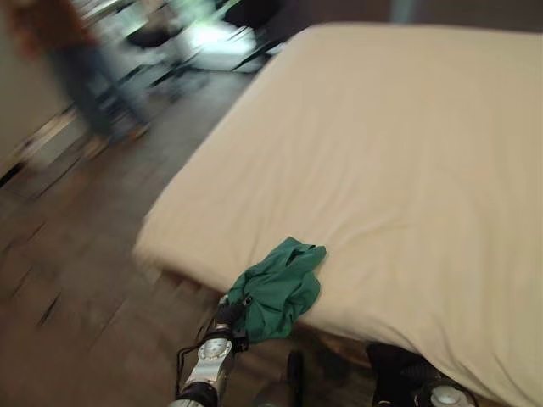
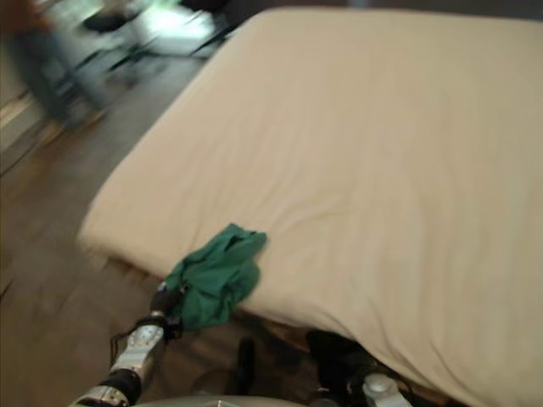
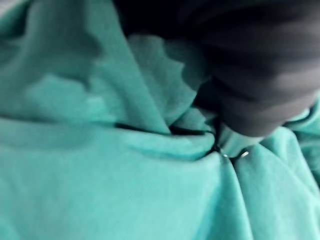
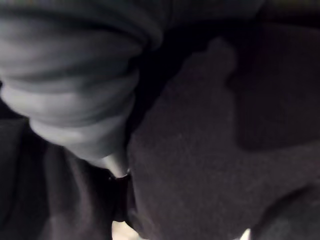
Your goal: Tidy up the quilt and then pick up the clothes from the bed and put them into the laundry hamper.
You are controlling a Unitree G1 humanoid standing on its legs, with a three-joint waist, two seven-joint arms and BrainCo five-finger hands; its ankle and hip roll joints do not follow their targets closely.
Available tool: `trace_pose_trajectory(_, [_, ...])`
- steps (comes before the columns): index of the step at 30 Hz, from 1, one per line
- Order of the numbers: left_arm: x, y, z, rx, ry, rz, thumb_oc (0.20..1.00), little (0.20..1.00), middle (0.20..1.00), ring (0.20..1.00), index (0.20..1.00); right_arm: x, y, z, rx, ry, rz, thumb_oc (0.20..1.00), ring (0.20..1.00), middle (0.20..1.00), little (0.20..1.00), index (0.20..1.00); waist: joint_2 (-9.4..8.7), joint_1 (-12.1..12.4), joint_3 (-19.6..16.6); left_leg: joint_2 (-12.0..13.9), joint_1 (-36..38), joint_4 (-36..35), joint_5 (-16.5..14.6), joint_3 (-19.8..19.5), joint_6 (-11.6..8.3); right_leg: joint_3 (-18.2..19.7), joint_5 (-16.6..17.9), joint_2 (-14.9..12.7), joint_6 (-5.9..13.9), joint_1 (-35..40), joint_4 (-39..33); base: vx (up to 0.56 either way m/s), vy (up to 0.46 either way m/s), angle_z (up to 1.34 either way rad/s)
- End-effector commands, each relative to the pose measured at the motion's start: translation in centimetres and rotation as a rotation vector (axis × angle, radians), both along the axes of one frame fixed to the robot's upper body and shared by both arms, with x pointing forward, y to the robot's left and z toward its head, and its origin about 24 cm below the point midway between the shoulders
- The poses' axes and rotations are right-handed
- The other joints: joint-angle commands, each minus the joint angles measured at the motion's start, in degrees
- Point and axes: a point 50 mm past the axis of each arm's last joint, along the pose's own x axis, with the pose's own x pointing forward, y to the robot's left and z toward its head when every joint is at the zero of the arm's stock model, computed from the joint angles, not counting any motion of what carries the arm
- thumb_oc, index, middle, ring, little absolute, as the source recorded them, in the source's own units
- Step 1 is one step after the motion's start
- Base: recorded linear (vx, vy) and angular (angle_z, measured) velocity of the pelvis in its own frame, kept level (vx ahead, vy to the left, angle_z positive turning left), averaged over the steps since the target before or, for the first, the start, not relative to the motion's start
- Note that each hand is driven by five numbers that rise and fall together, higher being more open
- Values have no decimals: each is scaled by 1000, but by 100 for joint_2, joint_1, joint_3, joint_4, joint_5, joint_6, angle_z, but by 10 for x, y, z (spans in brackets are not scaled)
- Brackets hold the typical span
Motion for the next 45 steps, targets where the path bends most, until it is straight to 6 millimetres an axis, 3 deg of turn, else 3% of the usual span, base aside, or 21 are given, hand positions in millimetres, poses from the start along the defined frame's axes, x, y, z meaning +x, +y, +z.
trace_pose_trajectory(1, [-56, 65, -14, 121, 182, 209, 200, 200, 200, 200, 200, 36, -3, 21, 17, -191, -75, 200, 200, 200, 200, 200, -400, 207, 268, 930, 803, 543, -720, 1496, -132, -598, -384, -399, 199, 238, 28, -263, 208, 171])
trace_pose_trajectory(2, [-56, 65, -14, 122, 183, 209, 200, 200, 200, 200, 200, 36, -3, 21, 18, -190, -75, 200, 200, 200, 200, 200, -399, 178, 275, 939, 794, 568, -728, 1457, -141, -634, -394, -389, 199, 269, 25, -236, 349, 280])
trace_pose_trajectory(3, [-53, 70, -12, 121, 171, 239, 200, 200, 200, 200, 200, 25, -4, 15, 25, -156, -115, 200, 200, 200, 200, 200, -506, 135, 175, 1457, 1004, 622, -613, 1909, -235, -1063, -330, -544, 198, 392, 101, -118, 200, 294])
trace_pose_trajectory(6, [-58, 71, -13, 118, 181, 253, 200, 200, 200, 200, 200, 9, -6, 8, 38, -114, -166, 200, 200, 200, 200, 200, -498, 101, 72, 1641, 1081, 445, -486, 2100, -301, -1375, -315, -612, 240, 553, 162, -58, 360, 212])
trace_pose_trajectory(8, [-63, 74, -14, 117, 195, 267, 200, 200, 200, 200, 200, 0, -7, 2, 54, -77, -217, 200, 200, 200, 200, 200, -538, 173, -24, 1409, 1029, 121, -529, 1920, -314, -1538, -206, -865, 389, 524, 542, 103, 469, 218])
trace_pose_trajectory(10, [-61, 80, -11, 133, 187, 270, 200, 200, 200, 200, 200, -2, -5, 0, 67, -66, -246, 200, 200, 200, 200, 200, -580, 131, 97, 1008, 1010, -101, -702, 1672, -110, -1554, 259, -1466, 584, 236, 1479, 80, 403, 211])
trace_pose_trajectory(12, [-60, 85, -10, 159, 193, 267, 200, 200, 200, 200, 200, 0, -5, 0, 72, -74, -264, 200, 200, 200, 200, 200, -632, 39, 184, 828, 975, -199, -763, 1527, 5, -1258, 381, -1573, 663, 50, 1760, 56, 332, 124])
trace_pose_trajectory(13, [-52, 83, -8, 176, 182, 233, 200, 200, 200, 200, 200, 10, 1, 4, 103, -114, -252, 200, 200, 200, 200, 200, -572, -279, 361, 710, 1016, -299, -757, 1277, 2, 263, -64, -1035, 480, -609, 1918, 138, 450, 110])
trace_pose_trajectory(14, [-50, 79, -9, 176, 186, 213, 200, 200, 200, 200, 200, 11, 1, 5, 108, -120, -256, 200, 200, 200, 200, 200, -508, -444, 463, 617, 1079, -317, -767, 1056, 12, 953, -527, -574, 427, -816, 1871, 119, 390, 148])
trace_pose_trajectory(15, [-47, 76, -9, 174, 181, 199, 200, 200, 200, 200, 200, 11, -1, 6, 106, -131, -263, 200, 200, 200, 200, 200, -469, -541, 551, 522, 1040, -307, -697, 932, 68, 1334, -577, -248, 362, -961, 1702, 55, 138, 177])
trace_pose_trajectory(19, [-40, 68, -10, 202, 187, 117, 200, 200, 200, 200, 200, 12, -5, 7, 96, -137, -272, 200, 200, 200, 200, 200, -519, -768, 626, 180, 1136, -273, -857, 500, 161, 1977, -516, 51, 354, -836, 832, 111, 38, 187])
trace_pose_trajectory(27, [-54, 56, -19, 184, 231, 42, 200, 200, 200, 200, 200, 1, -4, 2, 79, -88, -209, 200, 200, 200, 200, 200, -604, -703, 344, 7, 1338, -258, -943, 475, 209, 1936, -322, 28, 342, -263, 206, 100, 1, 40])
trace_pose_trajectory(28, [-50, -28, -31, 47, 223, -245, 200, 200, 200, 200, 200, 33, -10, 15, 180, -207, -295, 200, 200, 200, 200, 200, -366, -297, 755, -517, 1317, -441, -941, -877, 408, 1844, -392, 534, 115, -364, 215, 76, 6, -2])
trace_pose_trajectory(29, [-42, -40, -32, 66, 229, -250, 200, 200, 200, 200, 200, 32, -8, 13, 185, -198, -316, 200, 200, 200, 200, 200, -376, -297, 707, -526, 1274, -441, -969, -921, 412, 1830, -428, 555, 102, -407, 281, 122, -34, 17])
trace_pose_trajectory(30, [-25, -43, -29, 115, 230, -245, 200, 200, 200, 200, 200, 31, 8, 8, 227, -186, -289, 200, 200, 200, 200, 200, -454, -331, 565, -502, 1265, -441, -1012, -859, 393, 1837, -525, 610, 84, -431, 403, 123, -35, 24])
trace_pose_trajectory(35, [-14, -28, -26, 242, 274, -298, 200, 200, 200, 200, 200, 25, 43, -1, 312, -108, -165, 200, 200, 200, 200, 200, -644, -480, 276, -358, 1459, -441, -1127, -656, 270, 1877, -640, 737, 13, -351, 444, 211, -113, 3])
trace_pose_trajectory(40, [-10, -18, -23, 273, 263, -296, 200, 200, 200, 200, 200, 27, 47, -1, 305, -99, -106, 200, 200, 200, 200, 200, -749, -443, 294, -268, 1499, 216, -1217, -421, 96, 1823, -679, 787, -81, -75, 240, 109, -132, -16])
trace_pose_trajectory(41, [3, -12, -16, 281, 217, -263, 200, 200, 200, 200, 200, 31, 43, 4, 285, -123, -76, 200, 200, 200, 200, 200, -870, -274, 495, -77, 762, 1811, -766, -387, -128, 1703, -699, 826, -246, 183, 147, 136, -358, -6])
trace_pose_trajectory(42, [20, -11, -5, 284, 161, -240, 200, 200, 200, 200, 200, 39, 36, 10, 258, -155, -56, 200, 200, 200, 200, 200, -968, -106, 661, -73, 69, 2845, -548, -304, -45, 1671, -727, 814, -344, 383, 66, 244, -390, -1])
trace_pose_trajectory(44, [23, -13, -3, 289, 147, -239, 200, 200, 200, 200, 200, 44, 32, 13, 247, -167, -59, 200, 200, 200, 200, 200, -967, -47, 653, -193, -209, 2895, -662, -238, 12, 1697, -807, 820, -342, 469, 3, 291, -111, 5])
trace_pose_trajectory(45, [19, -21, -5, 268, 136, -240, 200, 200, 200, 200, 200, 47, 28, 17, 243, -185, -61, 200, 200, 200, 200, 200, -956, 89, 568, -337, -585, 2407, -914, 26, 180, 1746, -1049, 842, -312, 599, -22, 274, 1, 0])
